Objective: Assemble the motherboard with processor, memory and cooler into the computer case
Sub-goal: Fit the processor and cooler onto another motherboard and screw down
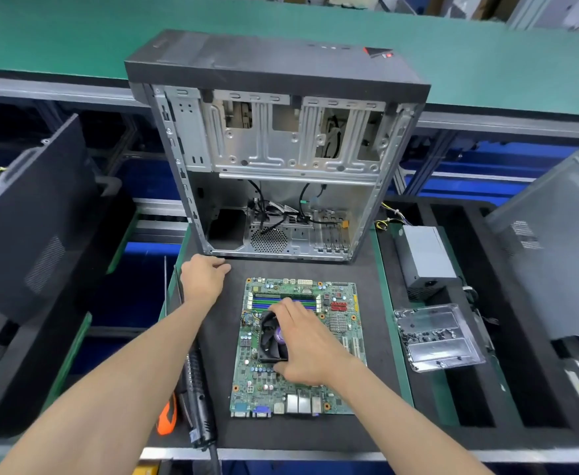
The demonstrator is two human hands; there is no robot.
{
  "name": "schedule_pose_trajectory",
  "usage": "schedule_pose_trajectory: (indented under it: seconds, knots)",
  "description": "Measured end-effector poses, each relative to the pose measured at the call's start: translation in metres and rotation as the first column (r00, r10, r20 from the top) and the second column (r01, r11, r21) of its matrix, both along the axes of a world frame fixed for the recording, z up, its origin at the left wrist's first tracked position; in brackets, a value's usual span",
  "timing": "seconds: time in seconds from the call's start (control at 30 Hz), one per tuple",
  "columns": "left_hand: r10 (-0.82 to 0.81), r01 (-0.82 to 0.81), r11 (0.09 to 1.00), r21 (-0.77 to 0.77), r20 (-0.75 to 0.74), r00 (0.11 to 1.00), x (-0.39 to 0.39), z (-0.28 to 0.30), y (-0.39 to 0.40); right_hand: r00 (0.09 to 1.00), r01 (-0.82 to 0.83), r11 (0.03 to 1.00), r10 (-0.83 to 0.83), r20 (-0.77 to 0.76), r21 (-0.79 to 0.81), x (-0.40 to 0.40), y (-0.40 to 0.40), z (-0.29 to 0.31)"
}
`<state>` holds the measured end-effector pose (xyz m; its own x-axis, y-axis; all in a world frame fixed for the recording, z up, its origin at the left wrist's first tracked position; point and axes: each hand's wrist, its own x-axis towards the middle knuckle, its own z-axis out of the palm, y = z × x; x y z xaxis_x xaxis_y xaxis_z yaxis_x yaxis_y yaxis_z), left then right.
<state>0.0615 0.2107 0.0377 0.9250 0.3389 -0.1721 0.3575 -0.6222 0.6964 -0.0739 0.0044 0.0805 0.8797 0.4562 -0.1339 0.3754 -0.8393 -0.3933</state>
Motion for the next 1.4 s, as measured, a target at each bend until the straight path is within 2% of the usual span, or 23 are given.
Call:
schedule_pose_trajectory:
  seconds: [0.23, 0.27, 0.3, 0.33, 0.37, 0.4, 0.43, 0.47, 0.5, 0.53, 0.63, 0.8, 0.93, 1.0, 1.1, 1.2, 1.23, 1.33, 1.4]
  knots:
    - [-0.100, 0.093, 0.986, 0.135, 0.045, 0.994, 0.009, -0.004, 0.004, 1.000, 0.007, 1.000, -0.007, 0.017, 0.003, 0.001, -0.001, -0.005]
    - [-0.106, 0.100, 0.990, 0.104, 0.055, 0.993, 0.008, 0.000, 0.002, 1.000, 0.006, 1.000, -0.006, 0.018, 0.003, 0.001, -0.001, -0.006]
    - [-0.093, 0.093, 0.996, 0.001, 0.062, 0.994, 0.006, 0.004, 0.000, 1.000, 0.003, 1.000, -0.003, 0.016, 0.003, 0.001, -0.001, -0.006]
    - [-0.056, 0.065, 0.976, -0.206, 0.051, 0.997, 0.003, 0.011, -0.003, 1.000, 0.000, 1.000, 0.000, 0.012, 0.004, 0.001, -0.001, -0.005]
    - [0.002, 0.010, 0.878, -0.478, 0.024, 1.000, -0.002, 0.019, -0.006, 1.000, -0.001, 1.000, 0.000, 0.009, 0.004, 0.001, -0.001, -0.005]
    - [0.063, -0.064, 0.699, -0.713, -0.027, 0.998, -0.007, 0.027, -0.006, 1.000, 0.000, 1.000, 0.000, 0.007, 0.002, 0.000, -0.001, -0.005]
    - [0.092, -0.133, 0.483, -0.865, -0.101, 0.991, -0.013, 0.033, -0.004, 1.000, 0.001, 1.000, -0.001, 0.007, -0.002, 0.000, -0.001, -0.005]
    - [0.075, -0.179, 0.279, -0.944, -0.164, 0.984, -0.020, 0.038, -0.001, 1.000, 0.003, 1.000, -0.003, 0.007, -0.006, -0.001, 0.000, -0.005]
    - [0.034, -0.194, 0.122, -0.973, -0.191, 0.981, -0.028, 0.044, 0.001, 1.000, 0.005, 1.000, -0.005, 0.009, -0.009, -0.001, 0.000, -0.004]
    - [-0.008, -0.191, 0.009, -0.981, -0.192, 0.981, -0.036, 0.048, 0.004, 1.000, 0.007, 1.000, -0.007, 0.011, -0.012, -0.001, 0.000, -0.004]
    - [-0.092, -0.175, -0.187, -0.967, -0.160, 0.983, -0.056, 0.059, 0.008, 1.000, 0.014, 1.000, -0.014, 0.023, -0.017, -0.001, 0.000, -0.002]
    - [-0.161, -0.248, -0.337, -0.908, -0.204, 0.966, -0.075, 0.082, -0.005, 1.000, 0.025, 1.000, -0.025, 0.003, -0.018, -0.004, 0.001, 0.001]
    - [-0.163, -0.284, -0.499, -0.818, -0.234, 0.959, -0.091, 0.098, -0.034, 0.999, 0.028, 0.999, -0.028, 0.024, -0.031, -0.007, 0.002, 0.005]
    - [-0.159, -0.270, -0.528, -0.805, -0.218, 0.963, -0.096, 0.101, -0.050, 0.997, 0.024, 0.999, -0.021, 0.071, -0.034, -0.010, -0.001, 0.006]
    - [-0.174, -0.272, -0.506, -0.819, -0.211, 0.962, -0.104, 0.103, -0.078, 0.987, 0.048, 0.998, -0.052, 0.152, 0.032, -0.021, -0.013, 0.002]
    - [-0.277, -0.292, -0.562, -0.774, -0.157, 0.948, -0.108, 0.101, -0.107, 0.965, 0.127, 0.984, -0.151, 0.212, 0.125, -0.035, -0.037, 0.001]
    - [-0.306, -0.294, -0.534, -0.793, -0.143, 0.941, -0.108, 0.100, -0.117, 0.958, 0.158, 0.978, -0.185, 0.218, 0.137, -0.039, -0.047, 0.001]
    - [-0.349, -0.244, -0.266, -0.933, -0.142, 0.926, -0.105, 0.102, -0.152, 0.934, 0.252, 0.954, -0.283, 0.216, 0.160, -0.050, -0.078, 0.000]
    - [-0.387, -0.210, -0.094, -0.973, -0.158, 0.908, -0.101, 0.102, -0.177, 0.915, 0.303, 0.934, -0.340, 0.217, 0.188, -0.058, -0.097, -0.002]
